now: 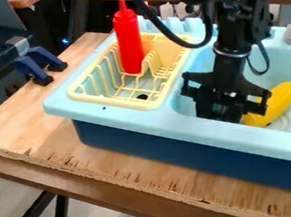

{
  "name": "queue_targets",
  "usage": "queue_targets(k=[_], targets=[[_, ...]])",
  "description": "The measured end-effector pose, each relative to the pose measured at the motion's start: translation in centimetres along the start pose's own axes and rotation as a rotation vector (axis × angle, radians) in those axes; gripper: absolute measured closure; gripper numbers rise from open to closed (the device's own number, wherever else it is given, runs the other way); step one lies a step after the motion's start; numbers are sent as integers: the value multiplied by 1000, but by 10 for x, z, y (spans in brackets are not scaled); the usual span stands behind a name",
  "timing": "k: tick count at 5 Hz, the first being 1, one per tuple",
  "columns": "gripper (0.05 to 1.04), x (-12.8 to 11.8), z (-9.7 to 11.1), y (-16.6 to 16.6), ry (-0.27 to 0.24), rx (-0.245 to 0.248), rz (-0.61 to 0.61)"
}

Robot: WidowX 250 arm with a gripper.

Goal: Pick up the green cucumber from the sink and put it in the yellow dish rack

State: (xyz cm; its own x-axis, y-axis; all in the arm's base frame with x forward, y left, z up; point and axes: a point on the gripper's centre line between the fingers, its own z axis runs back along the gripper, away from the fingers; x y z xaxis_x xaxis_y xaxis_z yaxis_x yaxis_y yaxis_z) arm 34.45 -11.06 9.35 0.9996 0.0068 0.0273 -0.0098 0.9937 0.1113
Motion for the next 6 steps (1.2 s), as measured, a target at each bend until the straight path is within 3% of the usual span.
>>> queue_targets(k=[1, 2, 3, 4, 5, 6], targets=[[603, -4, 26, 4, -33, 3, 5], [603, -5, 71, 15, -103, -23, 31], [603, -5, 109, 33, -83, -59, 77], [603, -20, 125, 61, -11, -48, 83], [603, -33, 115, 79, 13, -85, 100], [603, -34, 82, 86, 75, -73, 86]])
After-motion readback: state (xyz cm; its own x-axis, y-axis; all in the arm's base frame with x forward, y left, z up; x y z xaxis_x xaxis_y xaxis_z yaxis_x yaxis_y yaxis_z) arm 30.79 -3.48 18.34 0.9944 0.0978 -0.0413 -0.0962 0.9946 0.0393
